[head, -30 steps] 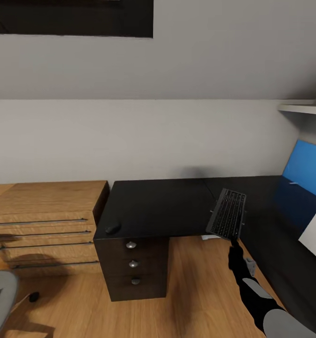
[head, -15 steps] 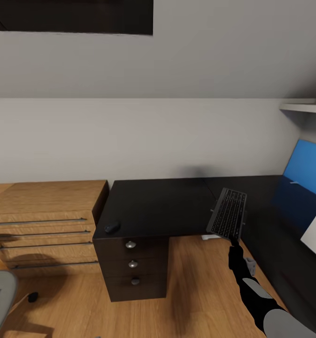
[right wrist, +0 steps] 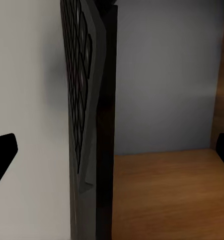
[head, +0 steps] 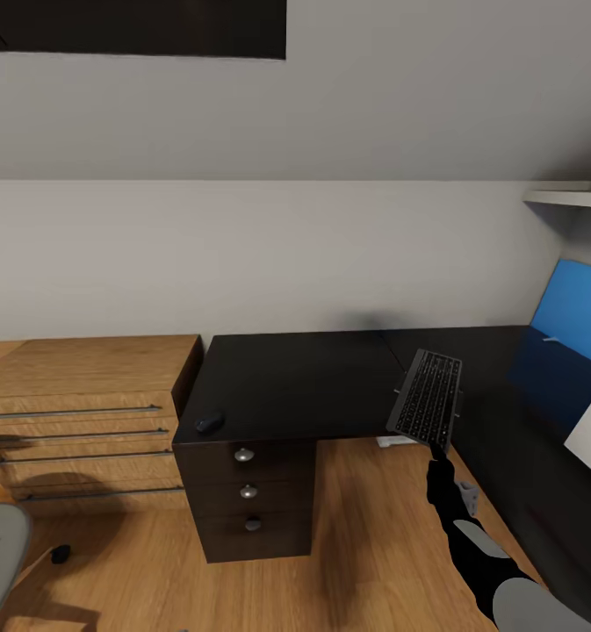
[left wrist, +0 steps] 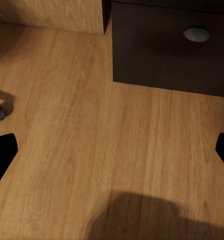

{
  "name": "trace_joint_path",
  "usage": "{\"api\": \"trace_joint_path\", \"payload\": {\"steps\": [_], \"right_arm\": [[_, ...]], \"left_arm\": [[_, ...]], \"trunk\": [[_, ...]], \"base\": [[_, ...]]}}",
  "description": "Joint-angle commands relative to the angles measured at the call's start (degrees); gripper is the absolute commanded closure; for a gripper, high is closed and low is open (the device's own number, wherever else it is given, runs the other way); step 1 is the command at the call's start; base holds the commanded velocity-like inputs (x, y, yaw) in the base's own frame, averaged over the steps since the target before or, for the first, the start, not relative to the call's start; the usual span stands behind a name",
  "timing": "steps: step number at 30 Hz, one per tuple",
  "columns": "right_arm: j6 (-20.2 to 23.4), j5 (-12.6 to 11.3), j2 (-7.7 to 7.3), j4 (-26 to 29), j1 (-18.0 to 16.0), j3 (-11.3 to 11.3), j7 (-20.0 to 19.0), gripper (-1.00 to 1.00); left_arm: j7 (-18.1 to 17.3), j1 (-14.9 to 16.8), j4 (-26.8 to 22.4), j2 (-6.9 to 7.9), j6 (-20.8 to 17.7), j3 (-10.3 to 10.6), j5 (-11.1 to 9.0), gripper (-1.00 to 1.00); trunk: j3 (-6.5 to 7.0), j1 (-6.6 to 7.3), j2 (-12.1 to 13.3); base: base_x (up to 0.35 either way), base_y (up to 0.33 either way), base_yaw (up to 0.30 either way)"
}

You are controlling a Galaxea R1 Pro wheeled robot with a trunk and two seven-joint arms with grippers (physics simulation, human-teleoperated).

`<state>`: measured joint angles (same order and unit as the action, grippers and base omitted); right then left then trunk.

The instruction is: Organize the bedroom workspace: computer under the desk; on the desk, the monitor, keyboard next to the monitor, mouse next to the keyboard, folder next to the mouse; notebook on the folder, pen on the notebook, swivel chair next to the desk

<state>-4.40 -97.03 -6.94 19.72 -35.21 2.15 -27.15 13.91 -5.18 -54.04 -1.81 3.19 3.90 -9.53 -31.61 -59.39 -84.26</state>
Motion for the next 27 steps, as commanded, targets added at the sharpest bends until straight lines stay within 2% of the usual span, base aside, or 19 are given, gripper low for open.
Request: {"api": "trace_joint_path", "payload": {"steps": [1,6,12,27], "right_arm": [[-0.2,-0.4,-0.02,0.0,0.0,0.2,-0.2,-1.00],[-0.2,-0.4,-0.01,0.0,0.0,0.1,-0.2,-1.00],[-0.2,-0.4,-0.01,0.0,0.0,0.1,-0.2,-1.00],[-0.2,-0.4,-0.05,-0.1,0.0,-0.2,-0.1,-1.00]], "left_arm": [[0.3,0.0,0.0,0.07,0.3,0.2,-0.6,-1.00],[0.3,0.0,0.2,0.13,0.3,0.2,-0.6,-1.00],[0.3,0.0,0.4,0.20,0.3,0.1,-0.6,-1.00],[0.4,0.0,0.4,0.15,0.1,0.1,-0.6,-1.00]], "trunk": [[-0.04,0.00,0.0],[-0.04,0.00,0.0],[-0.04,0.00,0.0],[-0.04,0.00,0.0]], "base": [[0.000,0.000,0.000],[0.041,0.000,0.000],[0.224,0.000,0.000],[0.103,0.000,0.000]]}}
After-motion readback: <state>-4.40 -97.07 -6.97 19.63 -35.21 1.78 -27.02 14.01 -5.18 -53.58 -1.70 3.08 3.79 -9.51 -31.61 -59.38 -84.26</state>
